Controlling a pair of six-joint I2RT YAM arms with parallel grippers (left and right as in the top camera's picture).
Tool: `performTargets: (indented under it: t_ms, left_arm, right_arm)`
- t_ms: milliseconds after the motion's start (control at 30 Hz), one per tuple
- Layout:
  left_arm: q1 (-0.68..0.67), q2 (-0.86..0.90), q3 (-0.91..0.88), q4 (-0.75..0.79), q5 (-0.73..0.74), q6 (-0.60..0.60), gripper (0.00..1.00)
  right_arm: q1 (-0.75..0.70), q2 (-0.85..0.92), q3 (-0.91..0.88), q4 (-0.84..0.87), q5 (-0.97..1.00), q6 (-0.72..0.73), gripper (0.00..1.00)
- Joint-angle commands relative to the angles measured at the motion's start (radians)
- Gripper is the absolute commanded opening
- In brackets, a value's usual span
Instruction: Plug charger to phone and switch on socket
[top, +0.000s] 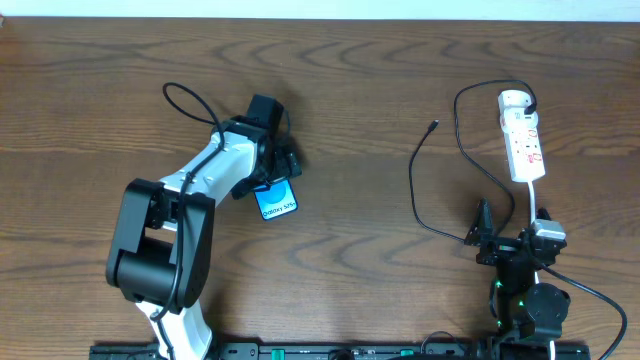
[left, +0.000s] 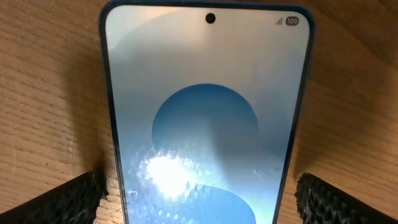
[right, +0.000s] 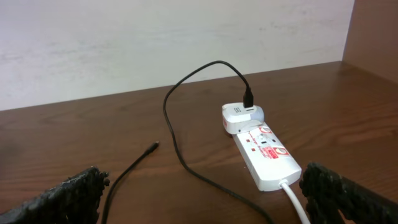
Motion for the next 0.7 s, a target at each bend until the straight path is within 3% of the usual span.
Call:
performTargets:
  t_ms: [0,167,367,467,667]
  left_arm:
    - [0.002,0.141,-0.012,0.008,0.000,0.020,0.98]
    - [-0.023,0.212,-0.011,-0.001,0.008,-0.001,0.93]
    - [-0.021,0.212,-0.010,-0.013,0.016,-0.011,0.88]
    - [-0.021,0.212,-0.010,-0.031,0.023,-0.021,0.79]
    - [-0.020,0.211,0.010,-0.073,0.041,-0.021,0.75]
  right_arm:
    - [-0.003,-0.005,-0.003,-0.002,0.004,0.004,0.99]
    - [-0.003,-0.005,-0.003,-0.002,0.004,0.004,0.99]
    - [-0.003,-0.005,-0.003,-0.002,0.004,0.004,0.99]
    - [-0.003,-0.005,-0.003,-0.002,0.004,0.004,0.99]
    - [-0.003,-0.005,-0.003,-0.002,0.004,0.004,0.99]
